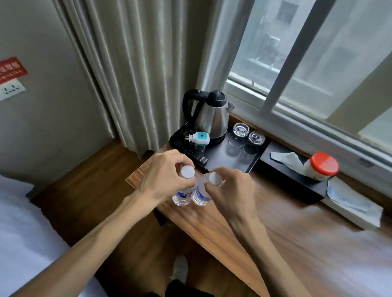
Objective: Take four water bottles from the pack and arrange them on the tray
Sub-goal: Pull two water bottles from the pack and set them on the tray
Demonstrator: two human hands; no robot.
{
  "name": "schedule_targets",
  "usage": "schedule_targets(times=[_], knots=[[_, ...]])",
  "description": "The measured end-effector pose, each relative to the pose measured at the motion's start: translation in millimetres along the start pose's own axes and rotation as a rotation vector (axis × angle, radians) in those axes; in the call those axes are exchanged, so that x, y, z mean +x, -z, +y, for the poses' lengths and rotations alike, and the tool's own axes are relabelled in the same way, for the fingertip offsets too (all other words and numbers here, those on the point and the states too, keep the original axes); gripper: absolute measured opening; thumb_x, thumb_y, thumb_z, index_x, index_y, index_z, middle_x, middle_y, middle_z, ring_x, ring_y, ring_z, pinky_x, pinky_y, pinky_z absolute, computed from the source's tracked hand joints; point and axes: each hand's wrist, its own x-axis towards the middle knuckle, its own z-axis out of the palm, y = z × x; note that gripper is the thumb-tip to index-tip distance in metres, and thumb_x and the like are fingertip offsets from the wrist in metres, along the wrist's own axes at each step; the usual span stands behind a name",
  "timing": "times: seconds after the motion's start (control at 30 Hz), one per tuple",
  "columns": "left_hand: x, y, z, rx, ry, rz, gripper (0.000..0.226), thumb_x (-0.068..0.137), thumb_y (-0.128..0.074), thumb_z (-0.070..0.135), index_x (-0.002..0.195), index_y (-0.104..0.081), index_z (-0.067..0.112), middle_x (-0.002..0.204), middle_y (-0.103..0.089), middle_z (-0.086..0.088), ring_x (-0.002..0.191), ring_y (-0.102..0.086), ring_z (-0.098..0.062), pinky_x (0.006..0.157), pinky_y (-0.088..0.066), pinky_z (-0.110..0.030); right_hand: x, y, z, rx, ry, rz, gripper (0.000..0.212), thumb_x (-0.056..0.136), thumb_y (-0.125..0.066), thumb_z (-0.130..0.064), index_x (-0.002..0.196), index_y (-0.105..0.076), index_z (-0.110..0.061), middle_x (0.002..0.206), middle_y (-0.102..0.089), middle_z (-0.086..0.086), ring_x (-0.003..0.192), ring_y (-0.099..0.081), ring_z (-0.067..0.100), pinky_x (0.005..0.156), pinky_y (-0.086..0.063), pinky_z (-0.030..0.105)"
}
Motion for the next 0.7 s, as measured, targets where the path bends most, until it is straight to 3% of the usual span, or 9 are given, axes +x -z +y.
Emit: schedule_targets(times=[0.2, 0.47, 0.7], knots=[[35.2, -2.3, -18.8, -0.069, -0.1, -0.108, 0.025, 0.06, -0.083, 0.013, 0.085, -0.078, 0.015, 0.084, -0.071, 0.002, 0.078, -0.066, -0.012, 0.07, -0.052, -0.023, 7.2, -8.6, -15.3, -0.034, -0.141, 0.075, 0.017, 0.073, -0.071, -0.02, 0.088, -0.077, -0.013, 0.083, -0.077, 0.009, 0.084, -0.069, 0.034, 0.065, -0.048, 0.031], [57.4, -9.3, -26.1, -0.089, -0.21, -0.219, 0.024, 0.061, -0.083, 0.013, 0.085, -0.077, 0.011, 0.082, -0.071, -0.003, 0.074, -0.065, -0.017, 0.065, -0.045, -0.016, 7.2, -23.7, -19.2, -0.042, -0.273, 0.235, 0.015, 0.075, -0.073, -0.024, 0.083, -0.077, -0.013, 0.076, -0.074, 0.006, 0.075, -0.066, 0.03, 0.061, -0.033, 0.025], [75.3, -19.5, -30.8, -0.13, -0.251, -0.236, 0.021, 0.061, -0.082, 0.016, 0.08, -0.077, 0.013, 0.08, -0.072, -0.004, 0.071, -0.066, -0.02, 0.069, -0.054, -0.036, 15.9, -29.2, -17.3, -0.048, -0.346, 0.281, 0.019, 0.076, -0.073, -0.026, 0.091, -0.079, -0.015, 0.084, -0.077, 0.005, 0.084, -0.069, 0.029, 0.068, -0.044, 0.028]])
